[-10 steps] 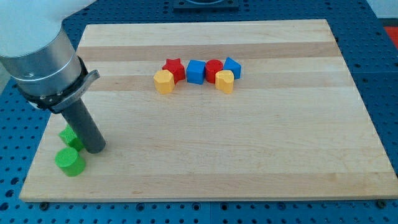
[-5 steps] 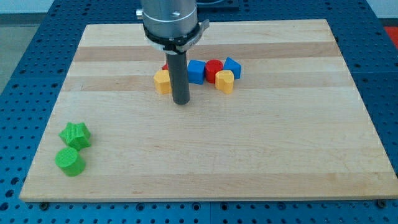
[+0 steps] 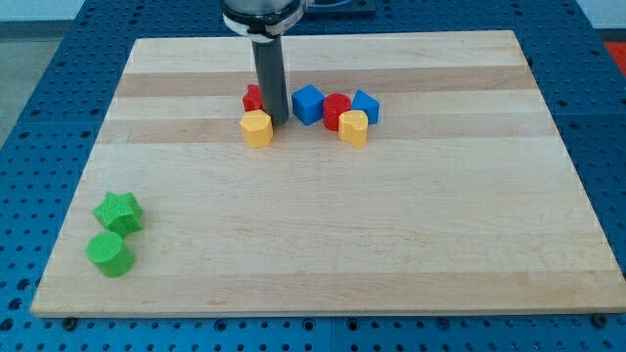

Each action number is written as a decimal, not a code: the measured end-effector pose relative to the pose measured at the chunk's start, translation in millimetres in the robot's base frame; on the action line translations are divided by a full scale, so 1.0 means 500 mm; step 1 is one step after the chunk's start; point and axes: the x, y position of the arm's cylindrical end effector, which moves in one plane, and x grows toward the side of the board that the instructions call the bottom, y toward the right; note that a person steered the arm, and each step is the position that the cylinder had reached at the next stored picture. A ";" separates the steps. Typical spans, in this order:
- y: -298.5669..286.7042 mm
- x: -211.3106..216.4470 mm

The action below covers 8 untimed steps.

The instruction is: Move the yellow hexagon above the green star

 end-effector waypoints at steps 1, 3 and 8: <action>-0.022 0.016; -0.025 0.074; -0.113 0.142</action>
